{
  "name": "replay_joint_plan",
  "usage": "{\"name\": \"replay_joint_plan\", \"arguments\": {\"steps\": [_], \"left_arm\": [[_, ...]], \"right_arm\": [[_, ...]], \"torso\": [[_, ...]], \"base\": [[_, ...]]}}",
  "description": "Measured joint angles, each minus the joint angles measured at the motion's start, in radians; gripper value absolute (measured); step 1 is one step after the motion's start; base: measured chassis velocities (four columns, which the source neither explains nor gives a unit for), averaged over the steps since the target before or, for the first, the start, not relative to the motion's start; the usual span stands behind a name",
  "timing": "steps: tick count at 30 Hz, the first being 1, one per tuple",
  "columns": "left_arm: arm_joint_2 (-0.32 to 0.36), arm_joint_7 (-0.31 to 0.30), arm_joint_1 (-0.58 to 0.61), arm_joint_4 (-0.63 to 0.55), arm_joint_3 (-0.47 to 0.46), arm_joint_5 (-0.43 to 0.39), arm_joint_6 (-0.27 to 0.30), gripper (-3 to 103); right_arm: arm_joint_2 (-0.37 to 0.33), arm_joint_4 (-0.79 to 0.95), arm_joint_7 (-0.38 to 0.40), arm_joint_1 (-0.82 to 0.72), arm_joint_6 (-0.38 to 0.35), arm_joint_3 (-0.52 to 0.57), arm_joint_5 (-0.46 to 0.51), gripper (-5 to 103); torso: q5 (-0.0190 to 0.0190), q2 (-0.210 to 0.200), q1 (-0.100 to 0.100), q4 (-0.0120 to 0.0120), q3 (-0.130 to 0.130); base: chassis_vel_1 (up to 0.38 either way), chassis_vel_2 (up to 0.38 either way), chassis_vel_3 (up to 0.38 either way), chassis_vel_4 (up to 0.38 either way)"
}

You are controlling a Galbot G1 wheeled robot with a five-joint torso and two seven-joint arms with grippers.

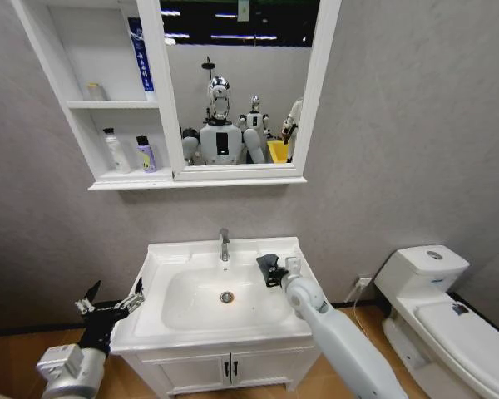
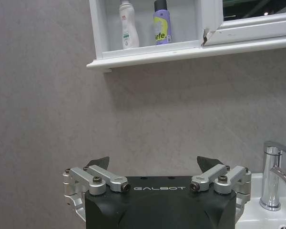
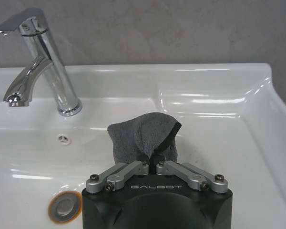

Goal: Move facial cleanser and shampoo from washbasin to cabinet, then wipe washbasin with towel.

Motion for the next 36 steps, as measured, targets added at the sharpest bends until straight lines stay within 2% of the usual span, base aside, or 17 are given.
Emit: {"name": "replay_joint_plan", "arguments": {"steps": [9,36], "left_arm": [[0.0,0.0,0.0,0.0,0.0,0.0,0.0,100],[0.0,0.0,0.0,0.0,0.0,0.0,0.0,100]], "right_arm": [[0.026,-0.049,0.012,-0.017,0.0,-0.031,-0.006,2],[0.077,-0.235,-0.044,-0.015,0.001,-0.028,-0.073,2]], "torso": [[0.0,0.0,0.0,0.0001,0.0],[0.0,0.0,0.0,-0.0001,0.0]], "base": [[0.0,0.0,0.0,0.0],[0.0,0.0,0.0,0.0]]}}
